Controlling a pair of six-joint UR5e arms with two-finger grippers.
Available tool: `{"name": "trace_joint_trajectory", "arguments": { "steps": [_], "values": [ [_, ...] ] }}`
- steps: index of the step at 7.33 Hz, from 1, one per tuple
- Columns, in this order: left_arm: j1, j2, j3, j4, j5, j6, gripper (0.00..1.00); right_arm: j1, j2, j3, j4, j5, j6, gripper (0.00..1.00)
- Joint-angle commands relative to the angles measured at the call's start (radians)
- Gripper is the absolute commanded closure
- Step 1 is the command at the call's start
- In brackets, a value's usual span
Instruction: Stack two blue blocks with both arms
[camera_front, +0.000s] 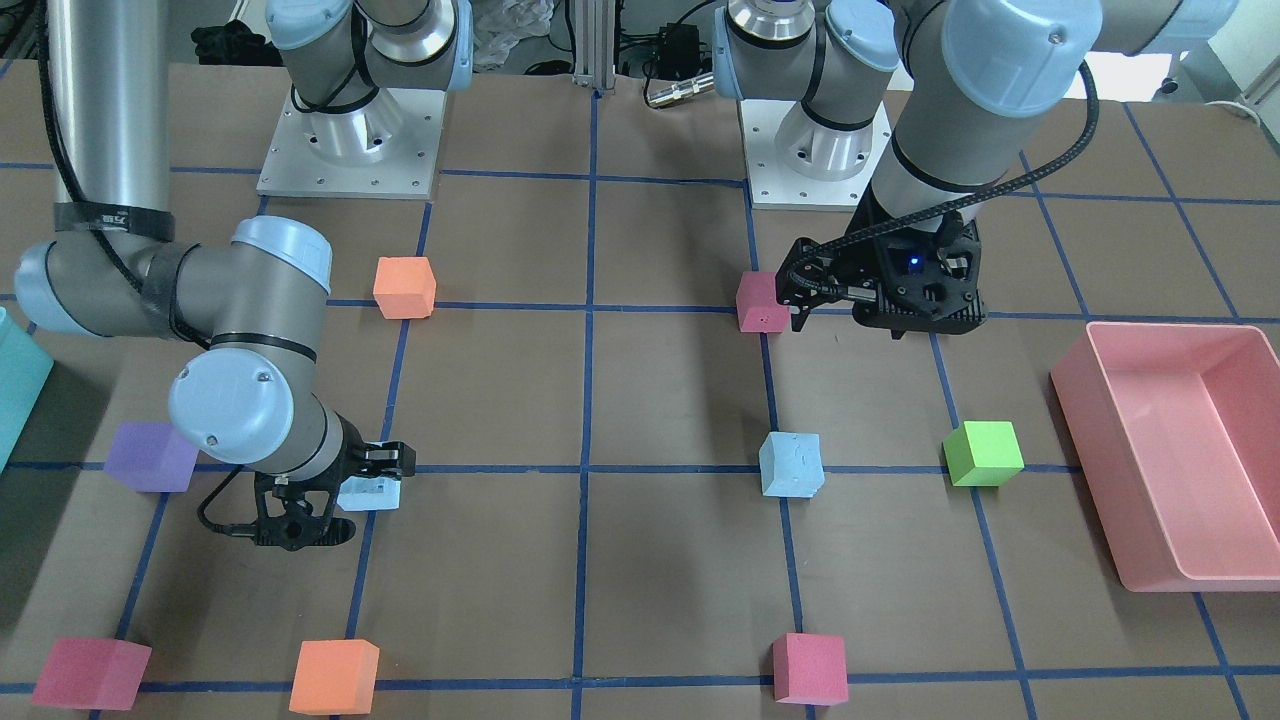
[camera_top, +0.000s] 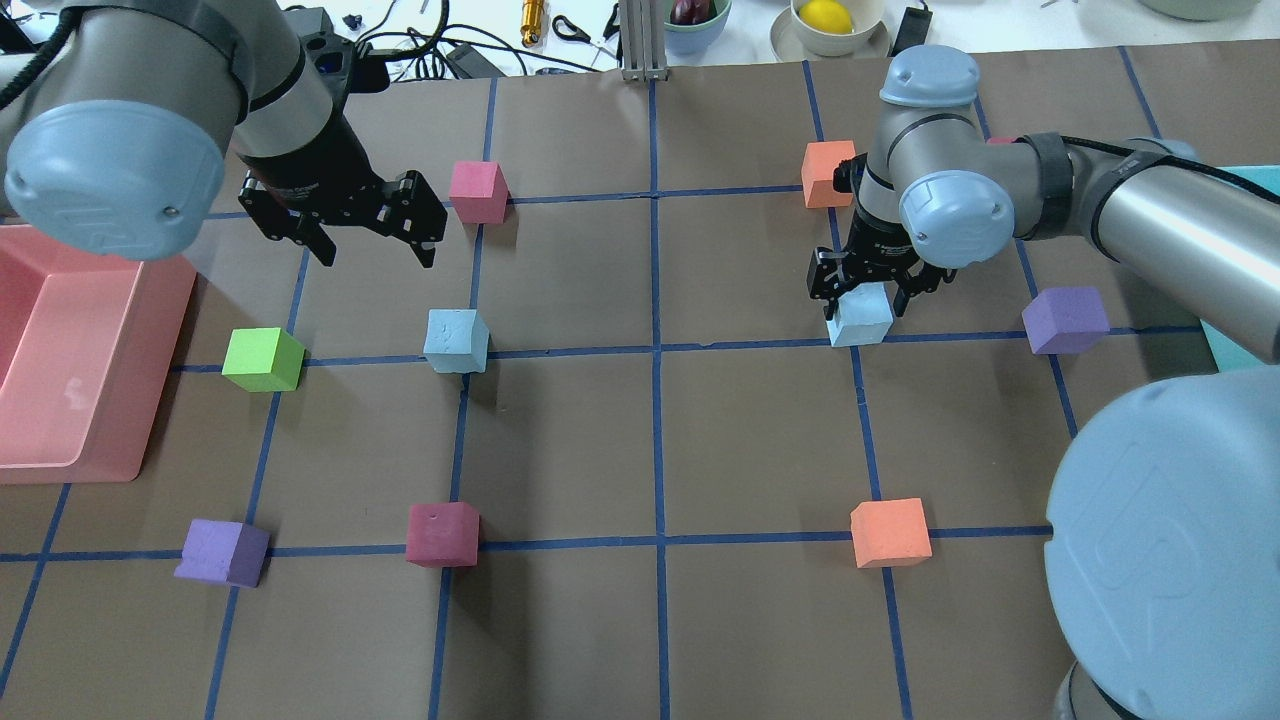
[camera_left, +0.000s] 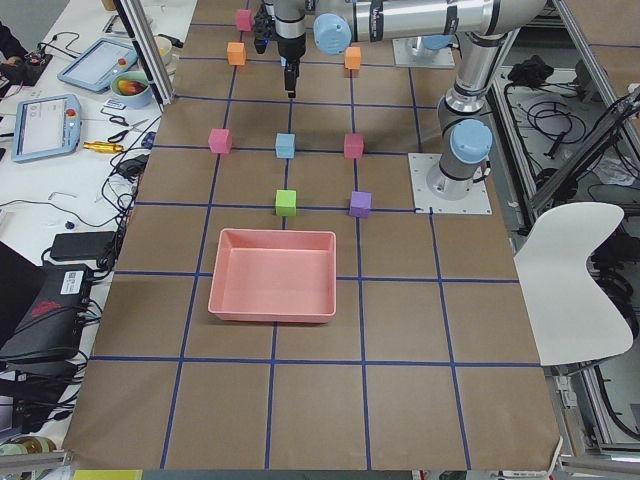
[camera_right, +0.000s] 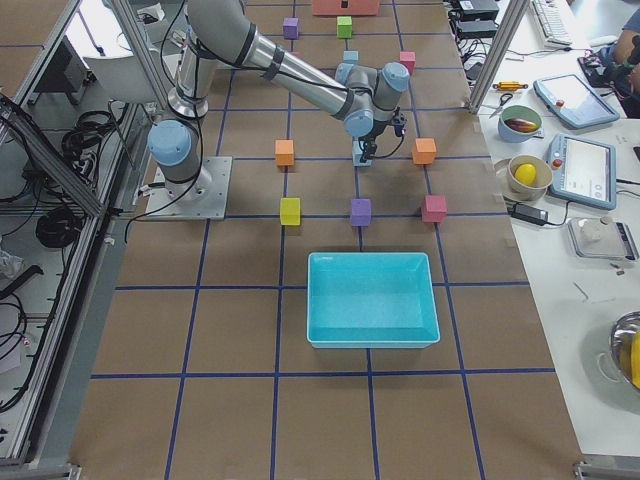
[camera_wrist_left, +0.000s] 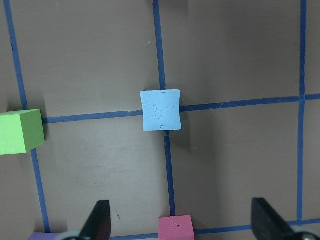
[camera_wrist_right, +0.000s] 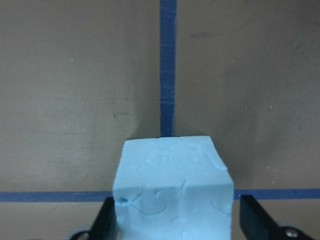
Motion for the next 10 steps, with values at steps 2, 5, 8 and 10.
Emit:
{"name": "trace_joint_trajectory", "arguments": {
  "steps": [2,5,8,10],
  "values": [
    [0.002,-0.093,-0.038,0.135,0.004,0.010,0.00,0.000,-0.007,-0.002,-0.009,0.037,0.004,1.00],
    [0.002,-0.180,-0.112,0.200,0.010,0.001,0.00,0.044,0.012,-0.218,0.069,0.116,0.078,1.00],
    [0.000,-0.222,-0.172,0.326,0.007,0.001,0.00,0.196,0.182,-0.476,0.118,0.066,0.206,1.00],
    [0.002,-0.240,-0.193,0.342,0.009,0.004,0.00,0.245,0.296,-0.619,0.118,0.066,0.254,1.00]
  ]
}}
